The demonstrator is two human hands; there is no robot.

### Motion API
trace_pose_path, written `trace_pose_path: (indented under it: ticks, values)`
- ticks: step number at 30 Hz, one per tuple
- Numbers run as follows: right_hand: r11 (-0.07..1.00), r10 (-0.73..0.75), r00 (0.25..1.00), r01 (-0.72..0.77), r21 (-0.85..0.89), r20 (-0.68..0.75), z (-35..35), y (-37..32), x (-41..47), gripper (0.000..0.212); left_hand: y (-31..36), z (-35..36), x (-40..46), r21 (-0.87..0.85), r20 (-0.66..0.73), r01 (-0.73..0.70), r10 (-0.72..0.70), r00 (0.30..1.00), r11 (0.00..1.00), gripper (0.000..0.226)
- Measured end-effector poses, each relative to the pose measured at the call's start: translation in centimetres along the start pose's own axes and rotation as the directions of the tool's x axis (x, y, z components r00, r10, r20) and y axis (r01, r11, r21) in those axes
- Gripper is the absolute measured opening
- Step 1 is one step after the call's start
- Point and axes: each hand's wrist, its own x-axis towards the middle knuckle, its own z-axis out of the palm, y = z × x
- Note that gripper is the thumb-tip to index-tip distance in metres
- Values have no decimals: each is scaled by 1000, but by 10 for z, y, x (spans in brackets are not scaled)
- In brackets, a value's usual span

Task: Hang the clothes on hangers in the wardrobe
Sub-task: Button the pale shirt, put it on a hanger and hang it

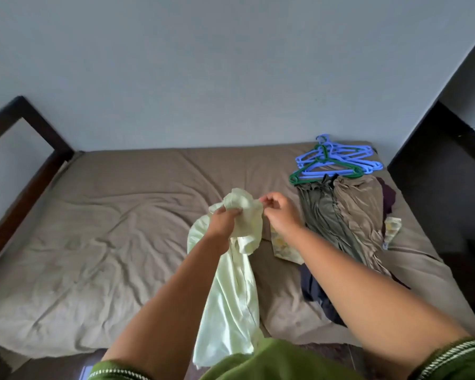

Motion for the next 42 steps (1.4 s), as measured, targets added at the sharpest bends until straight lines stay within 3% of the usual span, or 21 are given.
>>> trace_pose_path:
  ticks: [2, 4, 7, 8, 10, 12, 14, 16, 18, 20, 21, 23, 26, 29, 32, 33, 36, 39, 42]
  values:
    - [1000, -28, 998, 27, 16, 54, 0, -21, 11, 54, 20, -12, 5, 65, 51, -92, 88, 995, 994, 20]
    - [990, -51, 968, 17, 139, 244, 2, -43, 20, 69, 42, -19, 4, 112, 85, -170, 161, 983, 979, 10]
    - [955, -78, 911, -47, 292, 404, 8, -69, 28, 42, 65, -30, 11, 168, 112, -297, 281, 953, 940, 16]
    - [957, -75, 926, -37, 287, 369, 12, -72, 31, 29, 69, -33, 14, 180, 104, -333, 319, 942, 925, 13]
    - [989, -93, 982, 72, 132, 161, 22, -68, 40, 13, 71, -39, 25, 282, 8, -394, 409, 913, 875, 25]
    - [993, -117, 993, 118, 20, -29, 29, -64, 44, 19, 70, -41, 34, 359, -174, -375, 456, 873, 855, 33]
    - [989, -141, 984, 145, 29, -105, 32, -62, 49, 20, 66, -39, 37, 410, -225, -416, 532, 816, 812, 41]
    - [982, -182, 970, 187, 14, -160, 33, -65, 49, 20, 63, -33, 35, 475, -163, -517, 648, 744, 712, 54]
    - [974, -227, 960, 226, -24, -161, 35, -72, 50, 20, 62, -30, 33, 628, -109, -577, 793, 599, 522, 71]
    - [967, -251, 962, 244, -76, -108, 38, -77, 50, 23, 66, -27, 34, 758, -11, -577, 890, 455, 304, 71]
    - [964, -257, 963, 250, -89, -80, 39, -77, 51, 25, 69, -27, 35, 778, 67, -587, 899, 432, 224, 63]
    - [970, -241, 969, 238, -55, -59, 39, -75, 53, 29, 73, -28, 42, 769, 199, -619, 862, 466, 157, 43]
    - [983, -157, 986, 161, 83, -60, 39, -70, 56, 26, 76, -31, 53, 759, 224, -621, 818, 529, 194, 25]
    - [963, -59, 992, 28, 269, 110, 40, -72, 54, 14, 79, -30, 56, 701, 215, -635, 753, 621, 324, 17]
    - [790, 75, 956, -231, 568, 284, 37, -77, 54, 16, 80, -31, 56, 649, 217, -599, 640, 737, 470, 14]
    - [764, 125, 944, -289, 577, 307, 36, -77, 57, 21, 80, -33, 56, 619, 222, -590, 605, 764, 518, 14]
    - [846, 192, 914, -339, 412, 358, 35, -71, 64, 32, 79, -36, 57, 551, 245, -570, 534, 809, 610, 12]
    - [844, 218, 891, -377, 381, 399, 40, -67, 64, 16, 76, -38, 58, 486, 164, -528, 521, 838, 696, 6]
    - [833, 246, 907, -378, 403, 342, 46, -67, 66, 13, 71, -41, 59, 418, 77, -433, 444, 893, 799, 11]
